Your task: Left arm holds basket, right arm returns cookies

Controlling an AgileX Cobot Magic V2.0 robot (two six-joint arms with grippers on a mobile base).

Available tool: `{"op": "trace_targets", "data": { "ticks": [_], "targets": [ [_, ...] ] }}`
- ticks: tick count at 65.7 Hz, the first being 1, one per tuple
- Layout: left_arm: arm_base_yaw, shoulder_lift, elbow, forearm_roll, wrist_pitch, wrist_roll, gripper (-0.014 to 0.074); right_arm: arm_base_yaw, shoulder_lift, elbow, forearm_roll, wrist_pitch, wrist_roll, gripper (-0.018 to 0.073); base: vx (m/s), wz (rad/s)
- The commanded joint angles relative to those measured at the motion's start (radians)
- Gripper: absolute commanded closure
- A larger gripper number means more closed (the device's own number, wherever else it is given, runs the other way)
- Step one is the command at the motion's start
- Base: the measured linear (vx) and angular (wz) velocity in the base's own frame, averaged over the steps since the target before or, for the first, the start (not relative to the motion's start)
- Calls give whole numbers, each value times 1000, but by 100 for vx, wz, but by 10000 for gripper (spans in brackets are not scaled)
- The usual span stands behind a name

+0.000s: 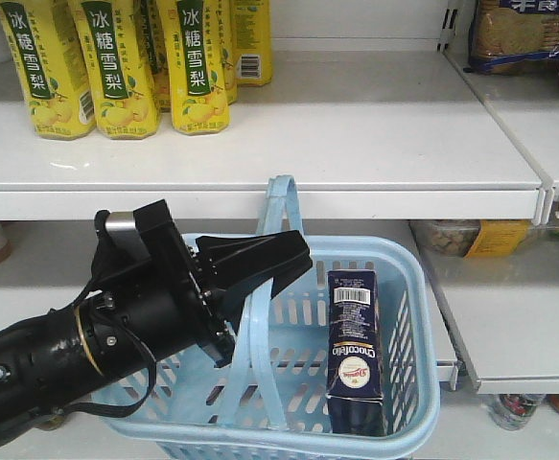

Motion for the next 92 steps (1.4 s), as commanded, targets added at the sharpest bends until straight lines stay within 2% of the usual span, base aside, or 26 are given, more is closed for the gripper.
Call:
{"op": "trace_targets", "data": {
  "ticks": [1,92],
  "targets": [
    [2,-41,-28,-97,-91,22,596,-1,-11,18,-5,-76,-5,562,1,1],
    [2,-41,-28,-97,-91,22,596,-1,-11,18,-5,-76,-5,562,2,3]
  ]
}}
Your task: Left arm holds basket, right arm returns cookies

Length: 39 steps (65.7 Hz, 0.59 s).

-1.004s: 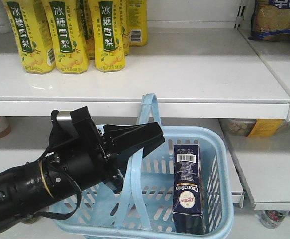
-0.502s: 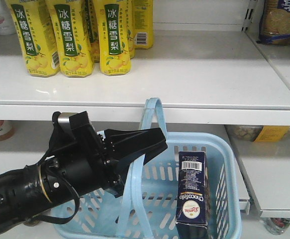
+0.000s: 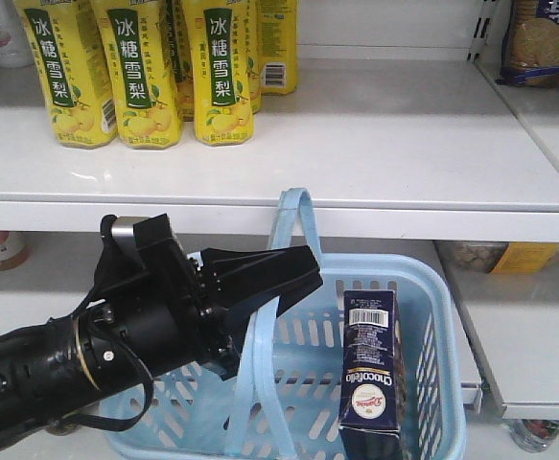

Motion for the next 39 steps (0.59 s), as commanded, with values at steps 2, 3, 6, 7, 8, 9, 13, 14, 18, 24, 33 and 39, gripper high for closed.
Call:
{"op": "trace_targets", "data": {
  "ticks": [2,3,6,7,8,9,13,14,18,24,33,39],
  "targets": [
    [12,-33,-34,-146,-55,33,596,-1,-11,18,-5,-76,-5,562,0,0],
    [12,-33,-34,-146,-55,33,596,-1,-11,18,-5,-76,-5,562,0,0],
    [12,-33,-34,-146,-55,33,596,-1,-11,18,-5,-76,-5,562,0,0],
    [12,-33,-34,-146,-55,33,596,-1,-11,18,-5,-76,-5,562,0,0],
    [12,-33,-34,-146,-55,33,596,-1,-11,18,-5,-76,-5,562,0,0],
    [12,-33,-34,-146,-55,33,596,-1,-11,18,-5,-76,-5,562,0,0],
    [12,-33,-34,-146,-55,33,596,-1,-11,18,-5,-76,-5,562,0,0],
    [12,-33,-34,-146,-55,33,596,-1,-11,18,-5,-76,-5,562,0,0],
    [12,-33,-34,-146,-55,33,596,-1,-11,18,-5,-76,-5,562,0,0],
    [12,-33,-34,-146,-55,33,596,-1,-11,18,-5,-76,-5,562,0,0],
    [12,-33,-34,-146,-55,33,596,-1,-11,18,-5,-76,-5,562,0,0],
    [12,-33,-34,-146,-55,33,596,-1,-11,18,-5,-76,-5,562,0,0]
  ]
}}
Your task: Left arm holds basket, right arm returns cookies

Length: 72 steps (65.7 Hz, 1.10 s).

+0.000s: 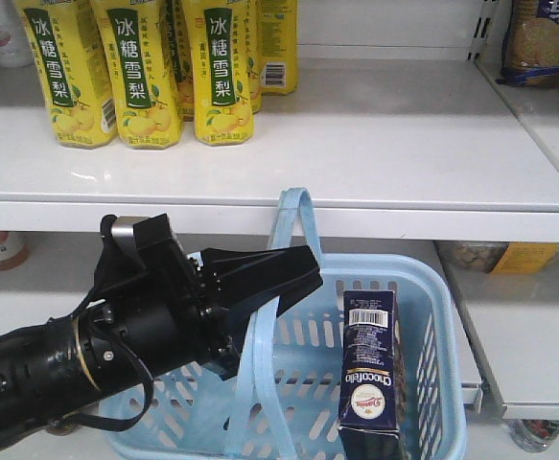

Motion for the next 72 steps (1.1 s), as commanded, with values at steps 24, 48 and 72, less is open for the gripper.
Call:
{"op": "trace_targets", "data": {
  "ticks": [24,48,72],
  "targets": [
    [12,-33,-34,-146,-54,33,596,-1,-11,18,-5,-76,-5,562,0,0],
    [12,-33,-34,-146,-54,33,596,-1,-11,18,-4,-78,-5,562,0,0],
    [12,-33,-34,-146,-54,33,596,-1,-11,18,18,-130,0,562,0,0]
  ]
}}
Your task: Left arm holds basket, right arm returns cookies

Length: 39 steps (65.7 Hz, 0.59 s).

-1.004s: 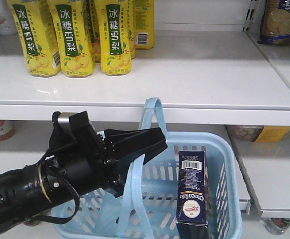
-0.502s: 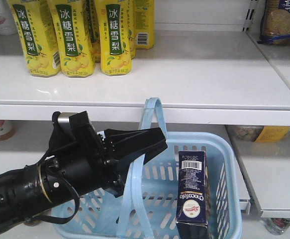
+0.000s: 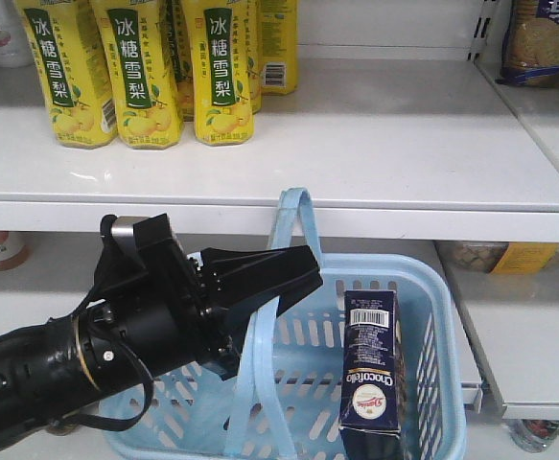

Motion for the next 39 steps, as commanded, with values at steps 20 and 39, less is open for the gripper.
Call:
{"op": "trace_targets", "data": {
  "ticks": [20,39],
  "targets": [
    [12,-33,-34,-146,-54,33,596,-1,-11,18,278,-372,100,559,0,0],
    [12,-33,-34,-146,-54,33,596,-1,-5,-23,305,-505,54,559,0,0]
  ]
}}
